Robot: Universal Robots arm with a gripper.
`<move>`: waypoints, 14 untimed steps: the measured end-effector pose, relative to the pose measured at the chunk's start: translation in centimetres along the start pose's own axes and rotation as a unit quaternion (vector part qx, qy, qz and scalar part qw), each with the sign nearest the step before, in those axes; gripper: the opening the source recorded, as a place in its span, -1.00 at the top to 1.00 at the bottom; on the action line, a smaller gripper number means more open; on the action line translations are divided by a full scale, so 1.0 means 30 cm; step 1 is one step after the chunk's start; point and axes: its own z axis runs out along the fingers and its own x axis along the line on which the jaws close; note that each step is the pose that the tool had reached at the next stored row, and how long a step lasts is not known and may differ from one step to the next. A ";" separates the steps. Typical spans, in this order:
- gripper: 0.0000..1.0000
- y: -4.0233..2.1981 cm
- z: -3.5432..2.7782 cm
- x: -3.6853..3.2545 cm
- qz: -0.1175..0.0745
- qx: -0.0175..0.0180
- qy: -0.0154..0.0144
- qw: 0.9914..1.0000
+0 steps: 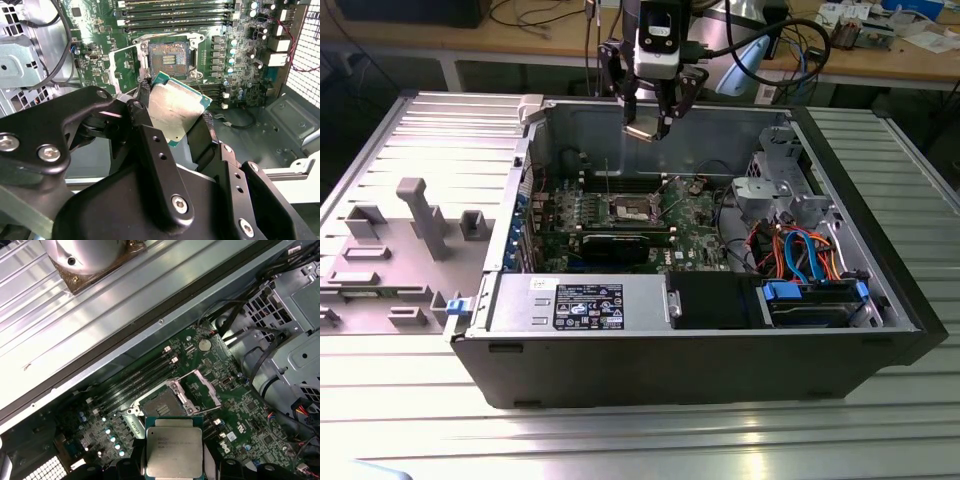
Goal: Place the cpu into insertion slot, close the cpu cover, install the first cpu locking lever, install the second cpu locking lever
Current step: 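Place the cpu into insertion slot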
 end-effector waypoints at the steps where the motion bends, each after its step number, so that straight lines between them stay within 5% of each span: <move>1: -0.09 0.000 0.000 0.000 0.002 0.000 0.000 1.000; 7: -0.09 0.000 0.004 0.000 0.050 -0.001 -0.001 0.999; 14: -0.09 0.000 0.004 0.000 0.051 -0.001 -0.001 0.999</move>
